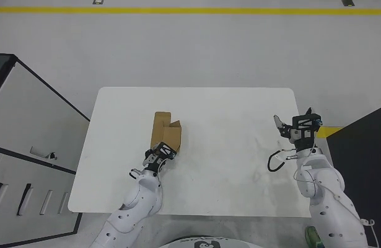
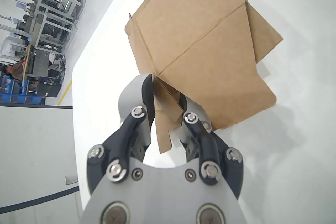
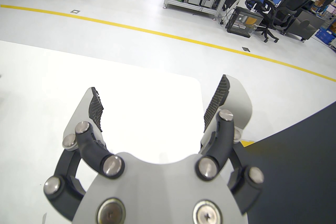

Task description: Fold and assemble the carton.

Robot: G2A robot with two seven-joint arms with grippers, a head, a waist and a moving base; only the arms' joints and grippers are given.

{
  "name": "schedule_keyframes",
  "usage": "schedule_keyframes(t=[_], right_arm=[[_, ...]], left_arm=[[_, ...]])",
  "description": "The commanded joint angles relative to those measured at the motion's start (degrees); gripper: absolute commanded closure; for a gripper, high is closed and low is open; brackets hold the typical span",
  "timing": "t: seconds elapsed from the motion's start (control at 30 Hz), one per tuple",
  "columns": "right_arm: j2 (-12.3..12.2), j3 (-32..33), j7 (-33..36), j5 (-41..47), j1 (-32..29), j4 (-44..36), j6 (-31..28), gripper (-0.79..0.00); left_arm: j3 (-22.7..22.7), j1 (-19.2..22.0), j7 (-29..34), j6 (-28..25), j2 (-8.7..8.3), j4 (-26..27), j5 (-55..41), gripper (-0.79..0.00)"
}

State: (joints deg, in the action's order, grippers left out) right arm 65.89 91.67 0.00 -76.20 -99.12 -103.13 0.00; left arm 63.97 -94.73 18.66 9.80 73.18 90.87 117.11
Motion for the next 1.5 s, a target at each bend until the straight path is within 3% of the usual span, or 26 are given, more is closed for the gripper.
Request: schedule_keyframes(t=[0.0,0.07,0.13,0.17,0.47,0.63,0.97,1.3,1.47], right_arm=[[0.0,0.0,0.0,0.0,0.0,0.0,0.0,-0.785],[0.0,0.0,0.0,0.0,0.0,0.0,0.0,-0.785],[0.0,0.0,0.0,0.0,0.0,0.0,0.0,-0.785],[0.0,0.0,0.0,0.0,0.0,0.0,0.0,-0.785],[0.0,0.0,0.0,0.0,0.0,0.0,0.0,-0.785],[0.0,0.0,0.0,0.0,0.0,0.0,0.0,-0.785],[0.0,0.0,0.0,0.0,0.0,0.0,0.0,-0.785],[0.0,0.0,0.0,0.0,0.0,0.0,0.0,-0.785],[0.0,0.0,0.0,0.0,0.0,0.0,0.0,-0.785]], left_arm=[[0.2,0.1,0.0,0.2,0.11,-0.1,-0.9,-0.203],[0.5,0.2,0.0,0.1,0.17,-0.2,-1.8,-0.166],[0.9,0.3,-0.2,0.2,0.21,-0.2,-2.1,-0.012],[1.0,0.3,-0.3,0.1,0.22,-0.2,-2.3,0.000],[3.2,-0.5,-3.2,0.0,-0.10,3.2,-0.2,0.000],[4.8,-2.4,-5.5,-1.1,-0.64,8.8,3.4,0.000],[9.2,-8.4,-13.1,-9.3,-2.27,21.3,9.5,0.000],[9.4,-8.4,-13.8,-9.5,-2.32,21.6,9.6,0.000],[11.9,-9.6,-18.2,-12.4,-2.85,25.4,8.6,0.000]])
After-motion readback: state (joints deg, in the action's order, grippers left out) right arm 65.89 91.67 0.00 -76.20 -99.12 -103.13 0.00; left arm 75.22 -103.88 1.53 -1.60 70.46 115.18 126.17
